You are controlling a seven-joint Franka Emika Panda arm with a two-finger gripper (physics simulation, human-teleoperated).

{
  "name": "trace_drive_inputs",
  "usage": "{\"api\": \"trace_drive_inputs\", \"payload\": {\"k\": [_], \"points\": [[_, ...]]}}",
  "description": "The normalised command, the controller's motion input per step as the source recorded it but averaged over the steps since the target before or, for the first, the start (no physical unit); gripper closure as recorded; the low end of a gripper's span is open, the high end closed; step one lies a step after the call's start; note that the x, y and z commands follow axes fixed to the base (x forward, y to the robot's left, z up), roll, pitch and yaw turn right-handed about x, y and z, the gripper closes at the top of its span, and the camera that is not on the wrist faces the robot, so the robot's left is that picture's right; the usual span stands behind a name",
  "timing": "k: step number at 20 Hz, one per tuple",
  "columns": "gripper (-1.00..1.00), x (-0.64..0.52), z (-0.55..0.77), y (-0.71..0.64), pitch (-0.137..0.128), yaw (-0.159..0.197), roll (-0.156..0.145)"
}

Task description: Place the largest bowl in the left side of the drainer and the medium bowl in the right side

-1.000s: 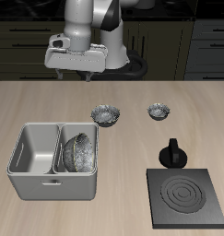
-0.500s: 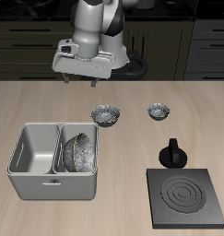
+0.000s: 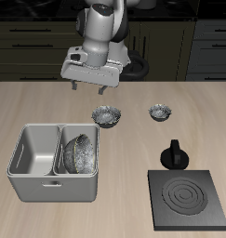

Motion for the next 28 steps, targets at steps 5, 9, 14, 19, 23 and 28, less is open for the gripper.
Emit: {"api": "trace_drive_inputs", "payload": {"k": [5,9,14,19,23,28], "points": [[-1.00,0.01,-0.21,0.13,0.024,0.013,0.029],[-1.00,-0.01,-0.18,0.08,0.011,-0.010,0.025],[-1.00,0.03,-0.26,-0.04,0.039,-0.007,0.015],[-1.00,0.00,-0.40,0.05,0.066,-0.011,0.030],[-1.00,-0.04,-0.16,0.03,0.026,-0.004,0.019],[-1.00,-0.02,-0.26,0.02,0.045,0.012,0.036]]}}
